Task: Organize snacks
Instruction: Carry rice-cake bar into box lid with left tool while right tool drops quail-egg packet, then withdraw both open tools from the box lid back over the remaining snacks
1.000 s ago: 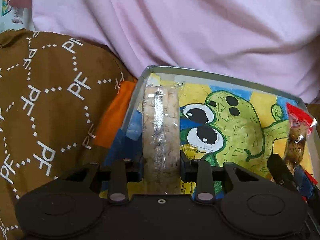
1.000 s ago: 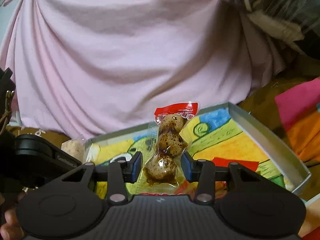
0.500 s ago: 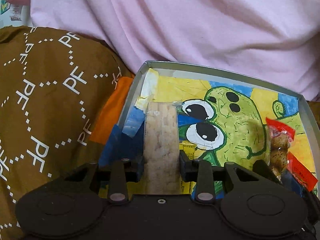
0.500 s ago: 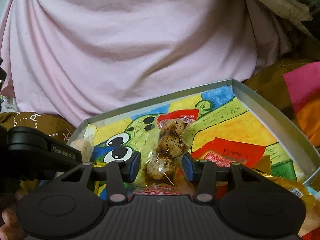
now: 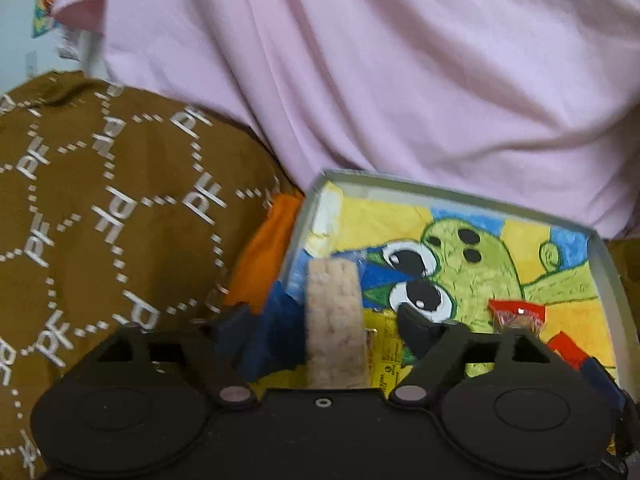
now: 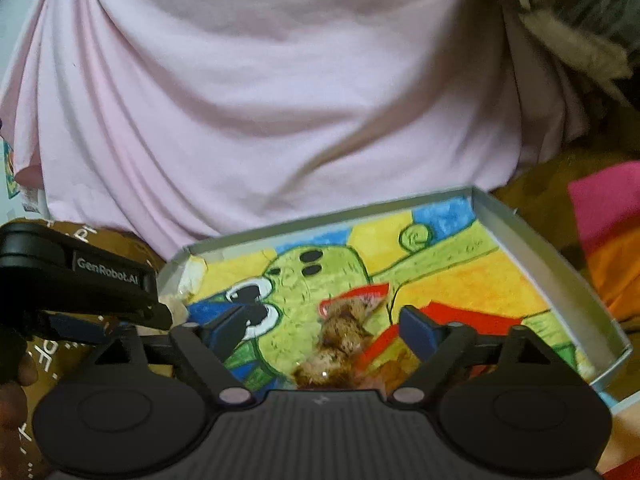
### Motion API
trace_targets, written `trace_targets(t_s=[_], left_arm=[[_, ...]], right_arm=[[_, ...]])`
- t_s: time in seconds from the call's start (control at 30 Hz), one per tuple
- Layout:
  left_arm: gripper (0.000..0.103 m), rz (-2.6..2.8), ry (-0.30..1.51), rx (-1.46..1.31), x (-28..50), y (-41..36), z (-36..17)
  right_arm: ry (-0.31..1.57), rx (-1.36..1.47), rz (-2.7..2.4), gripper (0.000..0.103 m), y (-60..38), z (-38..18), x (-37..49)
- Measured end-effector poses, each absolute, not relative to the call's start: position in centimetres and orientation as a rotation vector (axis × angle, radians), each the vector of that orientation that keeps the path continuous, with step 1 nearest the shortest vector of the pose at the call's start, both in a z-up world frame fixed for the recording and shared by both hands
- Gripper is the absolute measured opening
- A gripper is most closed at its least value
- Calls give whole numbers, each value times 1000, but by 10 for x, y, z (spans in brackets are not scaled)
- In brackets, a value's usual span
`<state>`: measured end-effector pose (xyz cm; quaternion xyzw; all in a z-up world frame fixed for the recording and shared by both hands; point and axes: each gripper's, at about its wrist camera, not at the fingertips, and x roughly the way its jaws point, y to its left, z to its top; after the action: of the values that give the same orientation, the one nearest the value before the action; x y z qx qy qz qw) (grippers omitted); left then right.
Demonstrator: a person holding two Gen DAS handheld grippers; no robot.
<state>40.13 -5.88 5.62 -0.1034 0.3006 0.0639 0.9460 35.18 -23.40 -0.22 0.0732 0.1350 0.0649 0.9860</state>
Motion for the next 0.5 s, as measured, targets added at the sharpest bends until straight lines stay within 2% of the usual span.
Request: trace_targets(t_s=[0.07, 0.23, 0.5], left_arm=[[95, 154, 582, -211, 390, -57, 61], [102, 162, 533, -180, 361, -55, 71], [102, 144, 472, -155, 313, -51, 81]], right_arm=[[247, 145, 120, 98, -233, 3, 344], [200, 144, 101, 103, -234, 14, 320], [165, 73, 76, 103, -233, 33, 284]])
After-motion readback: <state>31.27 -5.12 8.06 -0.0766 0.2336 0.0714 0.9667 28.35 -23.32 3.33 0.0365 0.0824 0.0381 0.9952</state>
